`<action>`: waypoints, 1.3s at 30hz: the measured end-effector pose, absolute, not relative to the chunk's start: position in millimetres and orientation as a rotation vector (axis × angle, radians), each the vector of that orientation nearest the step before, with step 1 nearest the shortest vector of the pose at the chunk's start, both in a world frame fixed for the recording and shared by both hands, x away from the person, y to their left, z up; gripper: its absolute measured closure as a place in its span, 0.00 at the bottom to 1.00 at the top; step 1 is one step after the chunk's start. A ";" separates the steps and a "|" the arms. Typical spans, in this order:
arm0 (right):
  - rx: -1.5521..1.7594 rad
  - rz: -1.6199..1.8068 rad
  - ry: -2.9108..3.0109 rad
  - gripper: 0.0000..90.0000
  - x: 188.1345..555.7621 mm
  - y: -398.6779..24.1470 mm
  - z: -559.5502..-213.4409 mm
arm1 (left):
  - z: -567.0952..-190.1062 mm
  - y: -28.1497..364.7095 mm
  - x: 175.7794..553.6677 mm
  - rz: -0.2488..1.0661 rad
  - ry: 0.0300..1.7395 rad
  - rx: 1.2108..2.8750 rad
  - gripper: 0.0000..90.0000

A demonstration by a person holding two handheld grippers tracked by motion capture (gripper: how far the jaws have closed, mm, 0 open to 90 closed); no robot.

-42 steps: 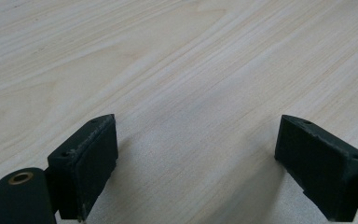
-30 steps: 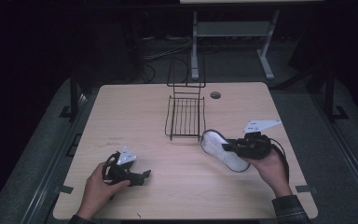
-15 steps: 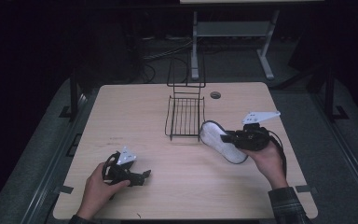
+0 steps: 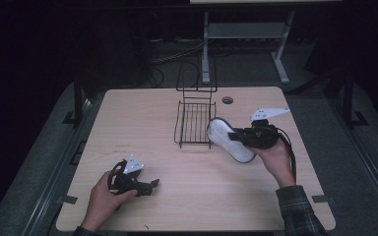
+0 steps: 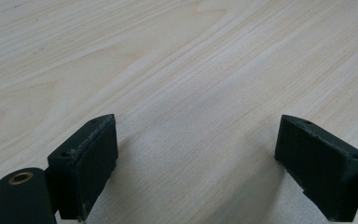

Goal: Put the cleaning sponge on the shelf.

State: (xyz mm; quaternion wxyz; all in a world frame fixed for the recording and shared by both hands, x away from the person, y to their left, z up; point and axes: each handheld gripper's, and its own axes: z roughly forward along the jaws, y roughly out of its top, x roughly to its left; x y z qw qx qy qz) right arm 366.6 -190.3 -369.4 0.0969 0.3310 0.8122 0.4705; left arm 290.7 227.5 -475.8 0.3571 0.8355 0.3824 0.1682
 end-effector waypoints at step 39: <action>1.024 1.430 2.392 0.83 439.8 -134.5 -360.8 | -475.7 227.7 290.7 0.432 0.986 2.161 0.14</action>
